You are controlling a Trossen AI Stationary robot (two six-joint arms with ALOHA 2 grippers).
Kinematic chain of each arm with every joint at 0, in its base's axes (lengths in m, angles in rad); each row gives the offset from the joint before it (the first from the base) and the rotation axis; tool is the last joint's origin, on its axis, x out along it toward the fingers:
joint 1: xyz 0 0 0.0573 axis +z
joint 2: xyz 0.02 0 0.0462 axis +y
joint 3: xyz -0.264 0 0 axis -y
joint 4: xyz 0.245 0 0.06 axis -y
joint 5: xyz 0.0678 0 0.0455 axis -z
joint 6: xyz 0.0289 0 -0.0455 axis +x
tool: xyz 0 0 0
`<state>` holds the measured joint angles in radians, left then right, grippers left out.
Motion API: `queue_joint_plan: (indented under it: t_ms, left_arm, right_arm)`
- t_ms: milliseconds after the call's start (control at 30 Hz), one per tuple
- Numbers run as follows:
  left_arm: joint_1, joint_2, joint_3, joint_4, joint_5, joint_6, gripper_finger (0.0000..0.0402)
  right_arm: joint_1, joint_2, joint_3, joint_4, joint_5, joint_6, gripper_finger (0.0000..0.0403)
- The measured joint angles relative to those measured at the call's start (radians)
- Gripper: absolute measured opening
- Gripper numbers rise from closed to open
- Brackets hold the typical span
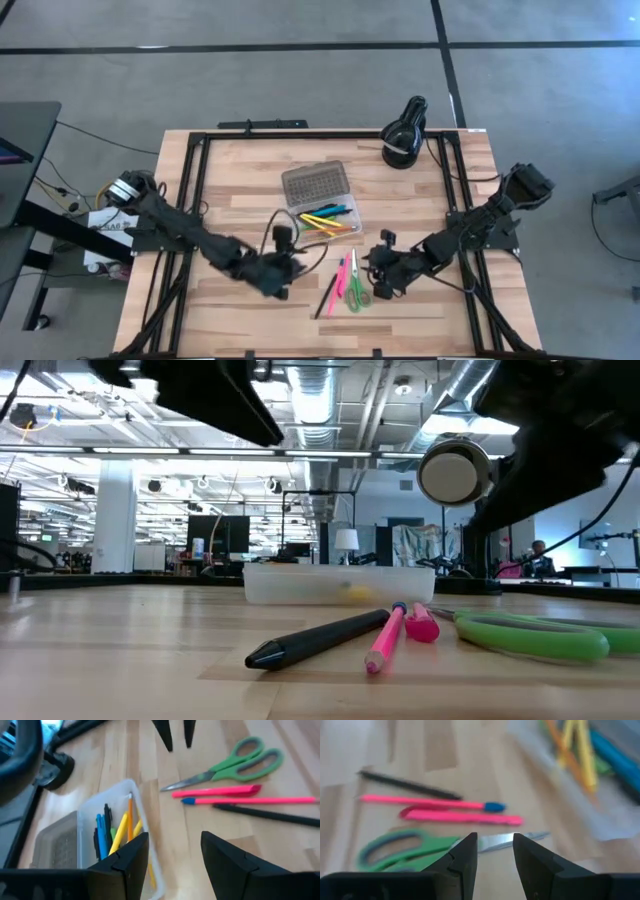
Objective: Pick & place school supplies into a supply box
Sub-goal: Put the green scissors into the transparent supply box
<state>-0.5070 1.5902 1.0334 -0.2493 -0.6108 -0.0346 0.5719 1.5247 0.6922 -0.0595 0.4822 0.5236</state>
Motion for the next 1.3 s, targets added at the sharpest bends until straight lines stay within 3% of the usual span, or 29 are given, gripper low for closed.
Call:
queue_joint_plan:
  t_ms: [233,567,900,1300]
  left_arm:
    - [-0.126,0.000,-0.091,0.066,-0.193,-0.142,0.0177]
    - [-0.206,0.000,-0.149,0.157,-0.345,-0.193,0.0177]
    - [-0.207,0.000,-0.149,0.167,-0.355,-0.194,0.0177]
    - [-0.206,0.000,-0.149,0.177,-0.355,-0.195,0.0177]
  right_arm:
    - [0.070,0.086,0.001,0.134,-0.049,0.000,0.0118]
    - [0.108,0.241,0.092,0.185,-0.083,-0.004,0.0118]
    - [0.108,0.344,0.172,0.180,-0.136,-0.053,0.0118]
    - [0.140,0.298,0.173,-0.009,-0.137,0.061,0.0118]
